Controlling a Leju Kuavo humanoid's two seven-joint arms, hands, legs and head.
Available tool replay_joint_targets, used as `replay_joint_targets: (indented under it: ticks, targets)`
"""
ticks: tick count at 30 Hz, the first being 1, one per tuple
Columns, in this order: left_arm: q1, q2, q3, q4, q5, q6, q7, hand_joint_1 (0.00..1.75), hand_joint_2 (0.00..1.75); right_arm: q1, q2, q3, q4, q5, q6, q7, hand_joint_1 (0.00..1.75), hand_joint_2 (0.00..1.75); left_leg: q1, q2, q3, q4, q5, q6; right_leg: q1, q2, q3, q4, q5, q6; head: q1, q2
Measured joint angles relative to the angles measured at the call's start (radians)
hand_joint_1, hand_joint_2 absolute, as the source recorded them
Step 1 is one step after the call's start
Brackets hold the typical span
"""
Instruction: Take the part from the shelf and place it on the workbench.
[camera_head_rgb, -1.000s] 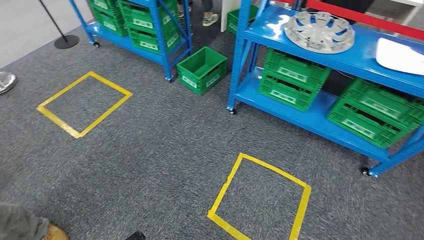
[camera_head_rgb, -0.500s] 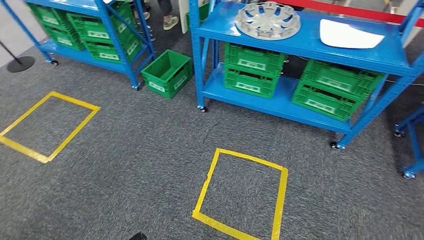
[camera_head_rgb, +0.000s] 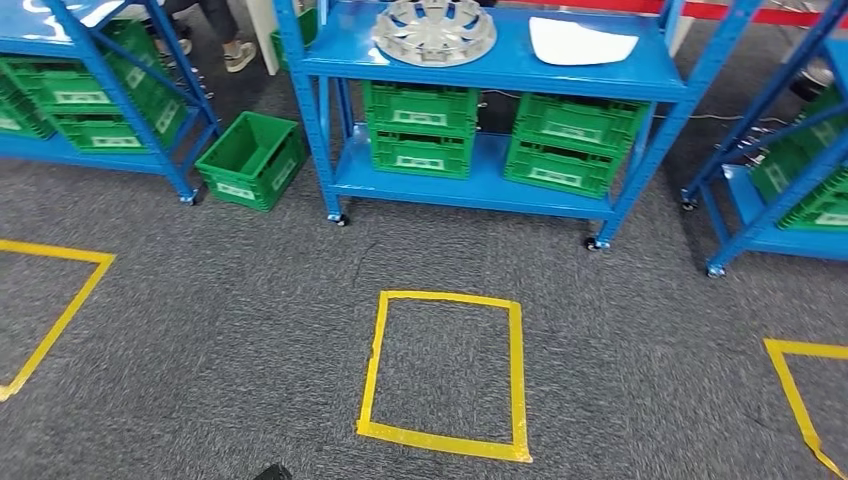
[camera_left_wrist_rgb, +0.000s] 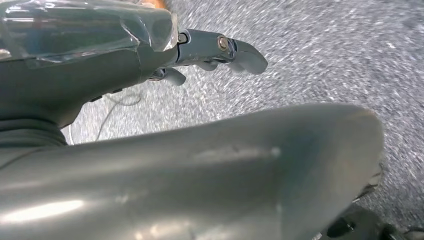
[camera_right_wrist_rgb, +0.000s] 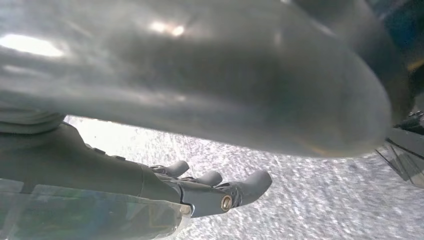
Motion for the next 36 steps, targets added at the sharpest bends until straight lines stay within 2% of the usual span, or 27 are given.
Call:
replay_joint_targets:
  ticks: [1, 2, 3, 4, 6, 7, 9, 10, 11, 12, 13, 14, 15, 17, 18, 19, 20, 21, 23, 25, 27, 28, 36]
  targets:
    - [-0.001, -0.001, -0.002, 0.000, 0.001, 0.000, 0.001, 0.00, 0.00, 0.000, -0.001, 0.000, 0.000, 0.000, 0.000, 0.000, 0.00, 0.00, 0.000, 0.013, -0.001, 0.008, -0.004, -0.007, -0.003, -0.024, 0.048, -0.079, 0.019, 0.008, 0.000, 0.000]
    - [-0.003, -0.001, -0.004, 0.000, 0.003, 0.000, 0.002, 0.00, 0.00, -0.001, -0.001, -0.001, 0.000, 0.000, 0.000, 0.000, 0.00, 0.00, -0.002, 0.024, -0.003, 0.016, -0.009, -0.015, -0.003, -0.047, 0.088, -0.142, 0.033, 0.010, 0.000, 0.000]
    - [-0.005, -0.001, -0.006, 0.000, 0.005, 0.000, 0.002, 0.00, 0.00, -0.003, 0.000, -0.001, 0.000, 0.000, 0.000, -0.001, 0.00, 0.00, -0.004, 0.034, -0.004, 0.023, -0.014, -0.023, -0.001, -0.063, 0.112, -0.181, 0.041, 0.005, -0.001, 0.000]
    - [-0.007, -0.001, -0.009, 0.000, 0.007, 0.001, 0.004, 0.00, 0.00, -0.004, 0.000, -0.002, 0.000, -0.001, 0.000, -0.001, 0.00, 0.00, -0.006, 0.043, -0.003, 0.028, -0.018, -0.031, 0.001, -0.071, 0.118, -0.194, 0.041, -0.004, -0.001, 0.000]
    - [-0.011, -0.001, -0.016, 0.000, 0.010, 0.001, 0.005, 0.00, 0.00, -0.003, 0.001, -0.002, 0.000, -0.002, 0.000, -0.002, 0.00, 0.00, -0.003, 0.059, -0.001, 0.030, -0.021, -0.041, 0.003, -0.048, 0.112, -0.189, 0.046, -0.022, -0.002, 0.000]
    - [-0.013, -0.002, -0.020, 0.000, 0.012, 0.001, 0.006, 0.00, 0.00, -0.001, 0.001, -0.002, 0.000, -0.003, 0.000, -0.002, 0.00, 0.00, 0.001, 0.052, -0.002, 0.036, -0.028, -0.046, 0.001, -0.037, 0.110, -0.190, 0.050, -0.028, -0.002, 0.000]
    - [-0.015, -0.002, -0.027, 0.000, 0.016, 0.000, 0.007, 0.00, 0.00, 0.000, 0.001, -0.002, 0.001, -0.004, 0.000, -0.002, 0.00, 0.00, 0.008, 0.000, -0.025, 0.096, -0.077, -0.055, -0.004, -0.014, 0.106, -0.191, 0.058, -0.042, -0.003, 0.000]
    - [-0.015, -0.001, -0.030, 0.000, 0.018, -0.002, 0.007, 0.00, 0.00, 0.000, 0.002, -0.003, 0.001, -0.006, 0.000, -0.004, 0.00, 0.00, 0.010, -0.033, -0.051, 0.157, -0.116, -0.057, -0.003, -0.002, 0.103, -0.191, 0.061, -0.047, -0.003, 0.000]
    - [-0.014, 0.000, -0.034, 0.000, 0.019, -0.004, 0.007, 0.00, 0.00, 0.001, 0.002, -0.003, 0.001, -0.008, 0.000, -0.005, 0.00, 0.00, 0.010, -0.054, -0.084, 0.230, -0.154, -0.058, 0.000, 0.011, 0.100, -0.191, 0.064, -0.051, -0.003, 0.000]
    - [-0.014, 0.001, -0.039, 0.000, 0.019, -0.007, 0.007, 0.00, 0.00, 0.003, 0.002, -0.004, 0.001, -0.010, 0.000, -0.007, 0.00, 0.00, 0.010, -0.063, -0.113, 0.293, -0.178, -0.056, 0.004, 0.025, 0.097, -0.191, 0.066, -0.054, -0.003, 0.000]
    - [-0.014, 0.002, -0.045, 0.000, 0.020, -0.010, 0.007, 0.00, 0.00, 0.006, 0.002, -0.005, 0.001, -0.013, 0.000, -0.009, 0.00, 0.00, 0.010, -0.067, -0.131, 0.330, -0.185, -0.054, 0.007, 0.039, 0.095, -0.190, 0.067, -0.056, -0.003, 0.000]
    - [-0.014, 0.002, -0.052, 0.000, 0.023, -0.010, 0.007, 0.00, 0.00, 0.010, 0.003, -0.006, 0.001, -0.016, 0.001, -0.011, 0.00, 0.00, 0.009, -0.069, -0.128, 0.323, -0.169, -0.049, 0.011, 0.053, 0.094, -0.190, 0.069, -0.057, -0.003, 0.000]
    - [-0.014, 0.002, -0.059, 0.000, 0.026, -0.010, 0.007, 0.00, 0.00, 0.014, 0.003, -0.007, 0.001, -0.018, 0.001, -0.013, 0.00, 0.00, 0.008, -0.075, -0.105, 0.276, -0.136, -0.041, 0.014, 0.069, 0.095, -0.190, 0.071, -0.057, -0.003, 0.000]
    - [-0.014, 0.006, -0.074, 0.000, 0.039, -0.007, 0.008, 0.00, 0.00, 0.020, 0.007, -0.009, 0.001, -0.021, 0.002, -0.018, 0.00, 0.00, 0.006, -0.122, -0.036, 0.134, -0.066, -0.017, 0.018, 0.095, 0.095, -0.190, 0.075, -0.054, -0.002, 0.000]
    - [-0.014, 0.009, -0.081, 0.000, 0.047, -0.005, 0.008, 0.00, 0.00, 0.021, 0.010, -0.009, 0.002, -0.021, 0.002, -0.021, 0.00, 0.00, 0.004, -0.144, -0.014, 0.084, -0.048, -0.007, 0.018, 0.106, 0.093, -0.190, 0.078, -0.051, -0.002, 0.000]
    - [-0.014, 0.011, -0.087, 0.000, 0.054, -0.002, 0.008, 0.00, 0.00, 0.022, 0.013, -0.009, 0.002, -0.021, 0.001, -0.025, 0.00, 0.00, 0.002, -0.161, -0.003, 0.057, -0.043, 0.002, 0.016, 0.116, 0.089, -0.190, 0.082, -0.047, -0.003, 0.000]
    - [-0.014, 0.014, -0.093, -0.001, 0.062, 0.000, 0.008, 0.00, 0.00, 0.024, 0.016, -0.009, 0.002, -0.019, -0.002, -0.030, 0.00, 0.00, 0.000, -0.162, -0.002, 0.052, -0.044, 0.007, 0.014, 0.125, 0.085, -0.191, 0.086, -0.041, -0.004, 0.000]
    - [-0.015, 0.016, -0.098, -0.003, 0.067, 0.003, 0.008, 0.00, 0.00, 0.027, 0.017, -0.009, 0.002, -0.018, -0.005, -0.035, 0.00, 0.00, -0.004, -0.153, -0.001, 0.046, -0.040, 0.009, 0.011, 0.134, 0.082, -0.197, 0.091, -0.034, -0.006, 0.000]
    - [-0.015, 0.018, -0.108, -0.007, 0.079, 0.007, 0.007, 0.00, 0.00, 0.031, 0.018, -0.008, 0.002, -0.015, -0.012, -0.041, 0.00, 0.00, -0.004, -0.143, -0.003, 0.025, -0.029, -0.019, 0.011, 0.137, 0.083, -0.208, 0.097, -0.041, -0.005, 0.000]
    - [-0.015, 0.018, -0.117, -0.009, 0.092, 0.013, 0.005, 0.00, 0.00, 0.032, 0.016, -0.008, 0.002, -0.009, -0.018, -0.043, 0.00, 0.00, -0.003, -0.140, -0.007, 0.011, -0.019, -0.040, 0.011, 0.130, 0.083, -0.218, 0.103, -0.050, -0.004, 0.000]
    - [-0.014, 0.018, -0.125, -0.009, 0.107, 0.018, 0.003, 0.00, 0.00, 0.033, 0.012, -0.008, 0.002, -0.002, -0.024, -0.044, 0.00, 0.00, -0.007, -0.138, -0.011, 0.013, -0.014, -0.026, 0.007, 0.128, 0.081, -0.224, 0.111, -0.043, -0.004, 0.000]
    - [-0.014, 0.018, -0.128, -0.010, 0.112, 0.020, 0.003, 0.00, 0.00, 0.033, 0.011, -0.008, 0.002, 0.000, -0.025, -0.044, 0.00, 0.00, -0.008, -0.138, -0.012, 0.014, -0.013, -0.024, 0.006, 0.127, 0.081, -0.225, 0.113, -0.041, -0.003, 0.000]
    - [-0.010, 0.019, -0.139, -0.010, 0.116, 0.021, 0.003, 0.00, 0.00, 0.030, 0.009, -0.005, 0.002, 0.005, -0.028, -0.044, 0.00, 0.00, -0.013, -0.140, -0.017, 0.018, -0.009, -0.019, 0.001, 0.123, 0.079, -0.226, 0.119, -0.032, -0.003, 0.000]
